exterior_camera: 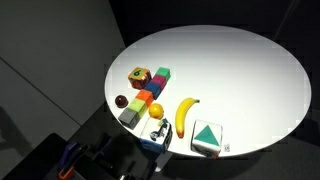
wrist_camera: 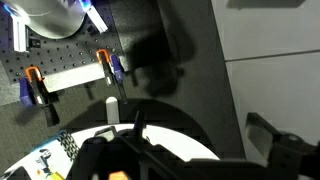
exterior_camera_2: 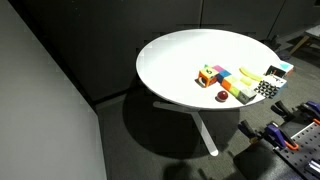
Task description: Pick up the block with the number six on it and put it on the block with the number four on it
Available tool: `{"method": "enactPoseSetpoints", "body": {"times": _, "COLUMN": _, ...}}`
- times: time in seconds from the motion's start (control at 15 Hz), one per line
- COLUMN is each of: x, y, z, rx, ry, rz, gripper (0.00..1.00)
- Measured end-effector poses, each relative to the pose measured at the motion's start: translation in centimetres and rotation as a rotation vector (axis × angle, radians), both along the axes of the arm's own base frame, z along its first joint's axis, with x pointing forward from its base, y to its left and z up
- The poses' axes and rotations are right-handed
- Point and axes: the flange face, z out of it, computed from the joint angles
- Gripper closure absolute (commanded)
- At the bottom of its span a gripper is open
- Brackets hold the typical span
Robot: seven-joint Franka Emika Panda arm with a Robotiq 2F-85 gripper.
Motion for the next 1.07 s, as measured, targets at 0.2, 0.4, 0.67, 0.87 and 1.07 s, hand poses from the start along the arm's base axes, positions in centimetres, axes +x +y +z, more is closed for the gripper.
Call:
{"method": "enactPoseSetpoints", "body": {"times": 0.2, "x": 1.2, "y": -0.1, "z": -0.5, "rx": -0.032, "ry": -0.030, "rz": -0.027, "gripper": 0.00}}
{"method": "enactPoseSetpoints", "body": {"times": 0.4, "x": 3.3, "y": -0.2, "z": -1.5, "rx": -0.076, "ry": -0.078, "rz": -0.045, "gripper": 0.00}}
{"method": "enactPoseSetpoints", "body": {"times": 0.67, "x": 6.3, "y": -0.4, "z": -3.3, "rx": -0.124, "ry": -0.127, "rz": -0.042, "gripper": 0.00}}
{"method": "enactPoseSetpoints", "body": {"times": 0.87, "x": 8.5, "y": -0.7, "z": -4.8, "rx": -0.150, "ry": -0.150, "rz": -0.019, "gripper": 0.00}}
{"method": "enactPoseSetpoints", "body": {"times": 1.07, "x": 10.5, "y": -1.0, "z": -6.3, "rx": -0.163, "ry": -0.169, "rz": 0.028, "gripper": 0.00}}
